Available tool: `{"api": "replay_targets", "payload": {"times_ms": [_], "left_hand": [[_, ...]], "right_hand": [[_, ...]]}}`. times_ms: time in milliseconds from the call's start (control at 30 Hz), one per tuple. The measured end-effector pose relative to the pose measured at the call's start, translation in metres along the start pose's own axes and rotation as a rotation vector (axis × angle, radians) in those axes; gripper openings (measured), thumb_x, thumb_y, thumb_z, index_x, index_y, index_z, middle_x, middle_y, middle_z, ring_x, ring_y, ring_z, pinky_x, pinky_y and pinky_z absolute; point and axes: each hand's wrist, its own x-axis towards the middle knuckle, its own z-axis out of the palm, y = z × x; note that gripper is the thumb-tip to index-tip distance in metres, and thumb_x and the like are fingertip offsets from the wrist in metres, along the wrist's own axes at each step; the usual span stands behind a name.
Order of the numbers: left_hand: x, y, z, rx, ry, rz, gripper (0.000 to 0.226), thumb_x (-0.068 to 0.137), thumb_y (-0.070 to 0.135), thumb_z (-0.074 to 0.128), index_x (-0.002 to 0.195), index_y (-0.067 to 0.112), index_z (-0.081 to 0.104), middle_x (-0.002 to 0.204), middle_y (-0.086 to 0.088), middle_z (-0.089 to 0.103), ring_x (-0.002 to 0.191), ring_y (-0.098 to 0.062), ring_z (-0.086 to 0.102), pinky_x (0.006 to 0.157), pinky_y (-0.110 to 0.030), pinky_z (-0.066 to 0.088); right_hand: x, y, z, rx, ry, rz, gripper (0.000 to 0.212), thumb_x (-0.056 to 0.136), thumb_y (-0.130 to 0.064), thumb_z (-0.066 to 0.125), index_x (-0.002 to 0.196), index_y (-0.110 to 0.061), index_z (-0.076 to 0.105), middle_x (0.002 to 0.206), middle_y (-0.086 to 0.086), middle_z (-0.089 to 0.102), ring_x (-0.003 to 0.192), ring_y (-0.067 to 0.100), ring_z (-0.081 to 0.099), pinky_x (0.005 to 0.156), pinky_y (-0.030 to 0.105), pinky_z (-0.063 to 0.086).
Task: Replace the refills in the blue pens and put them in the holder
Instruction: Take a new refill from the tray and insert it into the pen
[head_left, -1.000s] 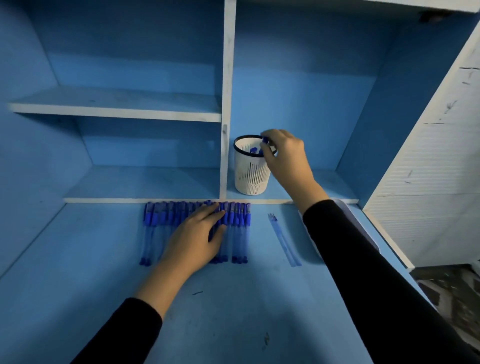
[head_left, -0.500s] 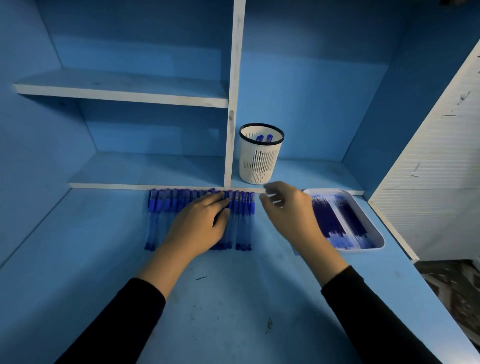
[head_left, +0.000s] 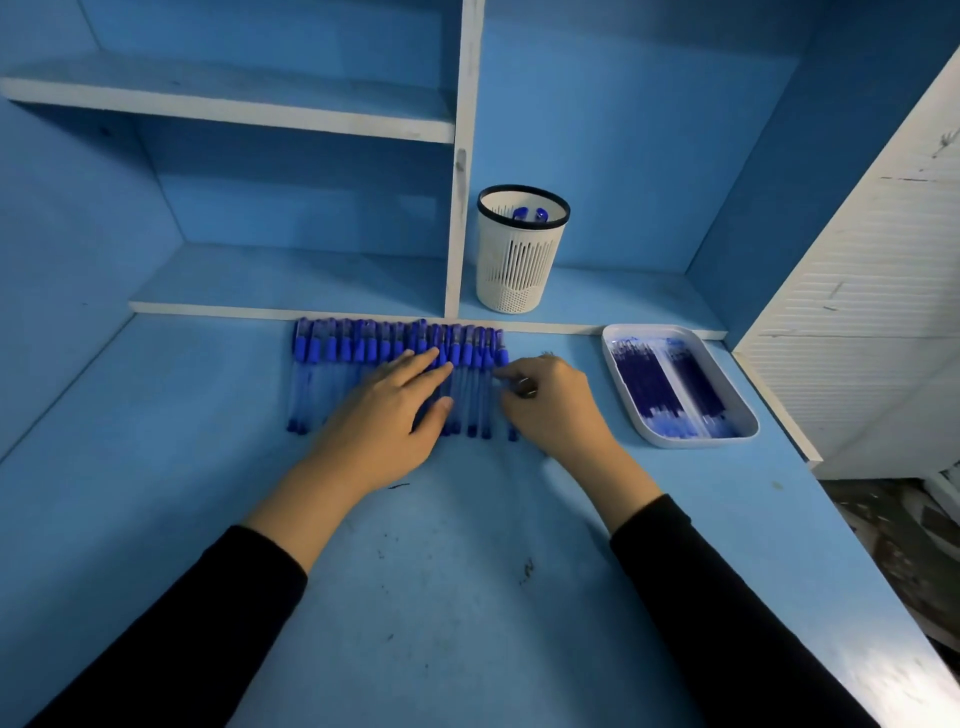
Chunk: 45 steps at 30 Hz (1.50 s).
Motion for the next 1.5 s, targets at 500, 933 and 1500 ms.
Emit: {"api": "replay_targets", "payload": {"times_ms": [500,933,1500], "left_hand": [[-0.002,0.009,-0.008,-0.058,0.132,-0.078,0.051,0.099,0.049,0.033,0.143,0.029,0.049,0.151,0.012,0.043,0.138,-0.010,0.041,0.104,-0.033,0.041],[-0.014,0.062,-0.007,-1.061,0.278,-0.144,0.034,0.098,0.016,0.058,0.126,0.036,0.056,0.080,0.019,0.072,0.091,0.001,0.068,0.096,-0.024,0.052],[-0.050,0.029,-0.017,-0.926,0.056,-0.048,0.025,0.082,0.015,0.073,0.101,0.030,0.072,0.095,0.009,0.075,0.082,-0.007,0.069,0.079,-0.021,0.054]], "right_hand": [[-0.016,0.009,-0.028,0.503,0.025,0.266,0.016,0.084,-0.005,0.067,0.099,-0.010,0.071,0.061,0.001,0.062,0.047,0.009,0.049,0.048,0.014,0.038],[-0.069,-0.015,-0.009,1.038,-0.004,0.160,0.021,0.082,0.002,0.070,0.098,-0.010,0.073,0.087,0.005,0.075,0.080,0.012,0.069,0.076,0.021,0.053],[-0.068,-0.012,-0.008,0.980,0.071,-0.089,0.027,0.087,-0.002,0.066,0.112,-0.011,0.065,0.090,0.008,0.069,0.082,0.012,0.065,0.079,0.024,0.054]]}}
